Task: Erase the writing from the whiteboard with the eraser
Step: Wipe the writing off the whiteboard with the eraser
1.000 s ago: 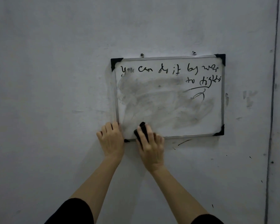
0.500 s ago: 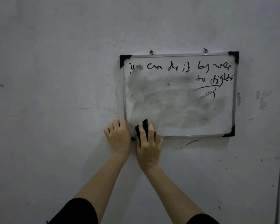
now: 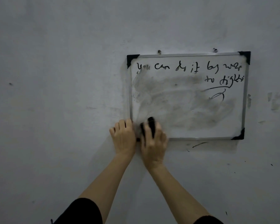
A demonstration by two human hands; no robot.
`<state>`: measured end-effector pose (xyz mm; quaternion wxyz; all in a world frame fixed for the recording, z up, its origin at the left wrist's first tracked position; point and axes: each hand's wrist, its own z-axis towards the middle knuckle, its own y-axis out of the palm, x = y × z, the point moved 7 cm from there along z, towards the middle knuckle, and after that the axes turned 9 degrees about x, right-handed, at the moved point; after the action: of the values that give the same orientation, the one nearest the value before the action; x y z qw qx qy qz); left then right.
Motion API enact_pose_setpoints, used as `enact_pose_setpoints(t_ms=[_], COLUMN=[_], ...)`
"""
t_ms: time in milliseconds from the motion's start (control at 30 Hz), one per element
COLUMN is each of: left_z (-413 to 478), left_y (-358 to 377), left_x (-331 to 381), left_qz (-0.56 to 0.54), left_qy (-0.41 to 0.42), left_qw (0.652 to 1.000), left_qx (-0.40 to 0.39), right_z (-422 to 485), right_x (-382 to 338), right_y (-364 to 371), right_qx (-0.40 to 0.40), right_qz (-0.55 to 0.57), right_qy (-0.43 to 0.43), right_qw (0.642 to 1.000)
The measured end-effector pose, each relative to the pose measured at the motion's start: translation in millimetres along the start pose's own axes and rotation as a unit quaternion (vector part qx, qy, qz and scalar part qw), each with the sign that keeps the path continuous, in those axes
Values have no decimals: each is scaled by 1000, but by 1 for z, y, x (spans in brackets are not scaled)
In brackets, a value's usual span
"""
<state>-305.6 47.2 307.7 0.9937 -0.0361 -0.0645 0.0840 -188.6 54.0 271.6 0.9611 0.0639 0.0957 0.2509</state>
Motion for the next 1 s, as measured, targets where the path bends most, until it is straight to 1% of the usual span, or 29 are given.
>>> enact_pose_setpoints(t_ms=[33, 67, 167, 333, 433, 467, 500, 600, 700, 800, 900, 1000], left_z=[0, 0, 0, 0, 5, 9, 15, 39, 59, 74, 89, 104], left_y=[-1, -1, 0, -3, -8, -10, -11, -11, -10, -11, -12, -11], left_x=[0, 1, 1, 1, 0, 0, 0, 0, 0, 1, -1, 2], left_qz=[5, 10, 14, -8, -34, -41, -44, -27, -33, -42, -49, -52], left_qy=[4, 8, 15, 27, 15, 9, 5, 9, 11, 10, -11, -11], left_qw=[1000, 1000, 1000, 1000, 999, 998, 998, 997, 995, 993, 991, 990], left_qx=[1, 1, -1, 13, 28, 36, 46, 72, 88, 110, 126, 130], right_z=[-3, 0, 24, 91, 101, 96, 87, 54, 51, 76, 114, 155], right_x=[-7, -9, -7, 5, 7, 4, 0, -14, -12, -13, -19, -26], right_y=[3, 4, 9, 12, 12, 11, 10, 11, 12, 16, 26, 36], right_qx=[-11, -11, 4, 25, 39, 43, 44, 20, 7, 11, 23, 40], right_qz=[9, 14, 5, -22, -27, -25, -22, 2, 32, 25, 16, 5], right_qy=[-40, -56, -66, -31, 5, -2, -27, -150, -205, -220, -207, -182], right_qw=[999, 998, 998, 999, 999, 999, 998, 989, 978, 975, 978, 983])
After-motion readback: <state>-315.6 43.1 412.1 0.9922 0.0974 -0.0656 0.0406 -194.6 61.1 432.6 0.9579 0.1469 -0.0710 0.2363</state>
